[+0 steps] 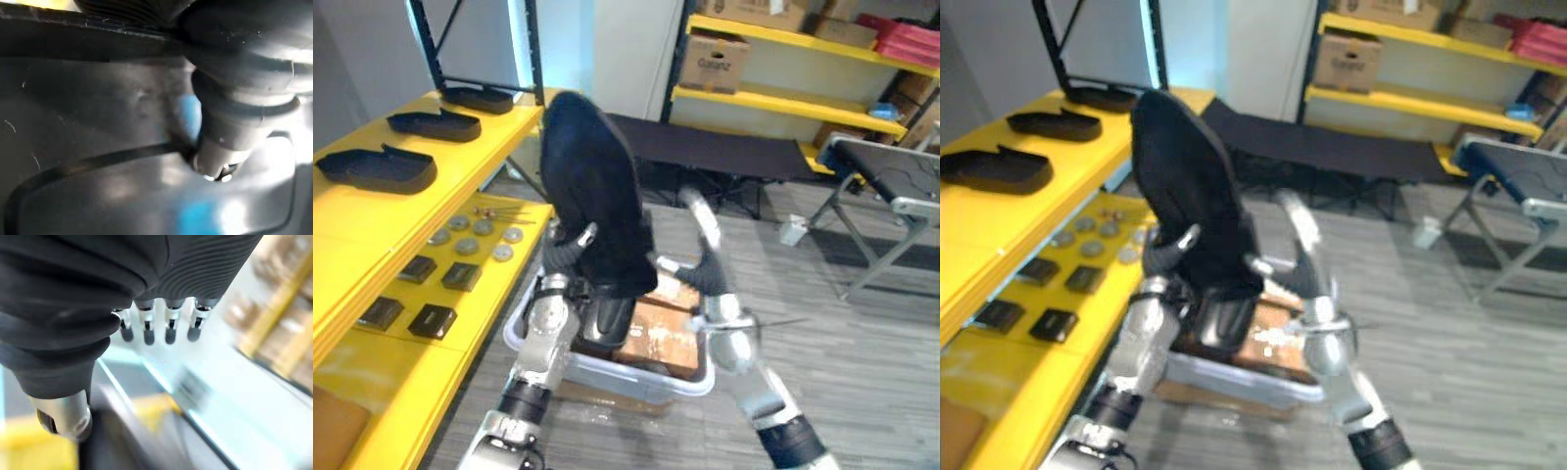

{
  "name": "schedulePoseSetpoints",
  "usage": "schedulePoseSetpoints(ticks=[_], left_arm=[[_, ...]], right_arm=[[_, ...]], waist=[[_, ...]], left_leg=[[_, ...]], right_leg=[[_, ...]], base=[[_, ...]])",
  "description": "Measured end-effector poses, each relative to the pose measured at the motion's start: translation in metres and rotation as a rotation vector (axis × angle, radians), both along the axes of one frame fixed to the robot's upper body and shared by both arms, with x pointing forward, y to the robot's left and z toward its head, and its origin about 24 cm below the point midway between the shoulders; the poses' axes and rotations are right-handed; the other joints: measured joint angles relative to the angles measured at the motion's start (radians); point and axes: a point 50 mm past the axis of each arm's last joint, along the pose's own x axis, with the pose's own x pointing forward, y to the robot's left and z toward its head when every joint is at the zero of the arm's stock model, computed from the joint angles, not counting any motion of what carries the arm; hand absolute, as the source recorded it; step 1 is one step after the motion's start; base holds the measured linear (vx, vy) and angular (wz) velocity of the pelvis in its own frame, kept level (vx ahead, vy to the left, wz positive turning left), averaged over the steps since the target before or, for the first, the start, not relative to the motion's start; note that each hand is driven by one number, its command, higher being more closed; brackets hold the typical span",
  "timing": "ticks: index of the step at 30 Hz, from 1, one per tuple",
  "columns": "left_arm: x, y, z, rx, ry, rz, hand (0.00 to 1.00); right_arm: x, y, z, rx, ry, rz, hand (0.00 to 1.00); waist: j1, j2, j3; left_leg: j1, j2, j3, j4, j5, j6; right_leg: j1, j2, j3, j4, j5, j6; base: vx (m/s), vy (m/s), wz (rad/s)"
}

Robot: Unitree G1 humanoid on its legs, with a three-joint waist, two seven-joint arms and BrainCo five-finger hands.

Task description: Walk over and take plastic housings, then place them on the shelf

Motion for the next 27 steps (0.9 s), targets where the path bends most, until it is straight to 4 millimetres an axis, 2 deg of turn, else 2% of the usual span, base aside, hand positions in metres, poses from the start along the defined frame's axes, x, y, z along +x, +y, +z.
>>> schedulePoseSetpoints(ticks=[1,4,6,8,9,12,14,17,20,24,27], left_arm=[[-0.002,0.004,-0.001,0.033,0.0,0.028,1.0],[-0.012,0.021,-0.001,0.204,-0.013,0.146,1.0],[-0.02,0.035,0.002,0.266,-0.03,0.223,1.0],[-0.033,0.05,0.004,0.327,-0.049,0.32,1.0],[-0.036,0.053,0.004,0.335,-0.05,0.338,1.0],[-0.052,0.065,0.0,0.36,-0.03,0.392,1.0],[-0.067,0.067,-0.007,0.33,-0.009,0.419,1.0],[-0.085,0.063,-0.023,0.269,0.049,0.428,1.0],[-0.093,0.059,-0.032,0.186,0.086,0.439,1.0],[-0.098,0.055,-0.038,0.091,0.101,0.442,1.0],[-0.098,0.055,-0.039,0.055,0.101,0.441,1.0]], right_arm=[[-0.002,-0.005,0.004,0.021,-0.02,-0.009,0.0],[-0.013,-0.038,0.012,0.138,-0.07,-0.071,0.0],[-0.018,-0.058,0.007,0.185,-0.055,-0.131,0.0],[-0.03,-0.079,-0.008,0.238,0.006,-0.215,0.0],[-0.033,-0.083,-0.014,0.257,0.029,-0.23,0.0],[-0.049,-0.101,-0.058,0.345,0.227,-0.314,0.0],[-0.067,-0.114,-0.115,0.444,0.483,-0.408,0.0],[-0.102,-0.119,-0.182,0.592,0.787,-0.525,0.0],[-0.127,-0.111,-0.221,0.728,0.967,-0.554,0.0],[-0.149,-0.098,-0.264,0.884,1.153,-0.571,0.0],[-0.152,-0.092,-0.277,0.915,1.224,-0.573,0.0]], waist=[[0.0,0.002,0.002],[-0.001,0.012,0.006],[-0.001,0.02,0.002],[-0.014,0.03,-0.002],[-0.018,0.032,-0.003],[-0.027,0.044,-0.009],[-0.03,0.05,-0.015],[-0.029,0.064,-0.021],[-0.033,0.076,-0.014],[-0.035,0.078,-0.009],[-0.025,0.077,-0.009]], left_leg=[[0.003,0.0,0.003,0.0,-0.001,0.0],[0.005,0.001,0.011,0.0,-0.004,0.001],[0.004,0.002,0.021,0.0,-0.005,-0.001],[0.003,0.001,0.023,0.0,-0.008,-0.002],[0.003,0.001,0.023,0.0,-0.008,-0.003],[-0.001,0.002,0.026,0.001,-0.013,-0.003],[-0.013,0.002,0.038,0.001,-0.015,-0.003],[-0.012,0.002,0.05,0.001,-0.024,-0.003],[-0.012,0.003,0.052,0.0,-0.027,-0.002],[-0.012,0.004,0.051,0.001,-0.03,-0.004],[-0.015,0.004,0.049,0.001,-0.03,-0.004]], right_leg=[[0.0,0.0,0.002,0.0,0.0,0.0],[-0.003,0.0,0.007,0.0,-0.004,-0.004],[-0.013,0.001,0.024,0.0,-0.003,-0.004],[-0.014,0.001,0.026,-0.002,0.0,0.0],[-0.015,0.001,0.026,-0.003,-0.001,0.0],[-0.021,0.002,0.028,-0.008,0.0,0.0],[-0.036,0.001,0.034,-0.01,0.001,0.001],[-0.044,0.002,0.05,-0.012,0.001,0.001],[-0.046,0.002,0.052,-0.012,0.001,0.002],[-0.046,0.003,0.053,-0.012,0.0,0.001],[-0.044,0.002,0.052,-0.012,0.0,0.002]], base=[[-0.05,-0.007,-0.13],[-0.02,-0.005,-0.07],[0.0,0.001,-0.15],[0.02,-0.004,-0.05],[0.0,0.0,0.0],[0.02,-0.007,-0.06],[0.02,0.001,-0.1],[0.01,0.003,-0.13],[0.0,0.0,-0.03],[0.0,0.0,0.0],[0.0,0.001,0.02]])
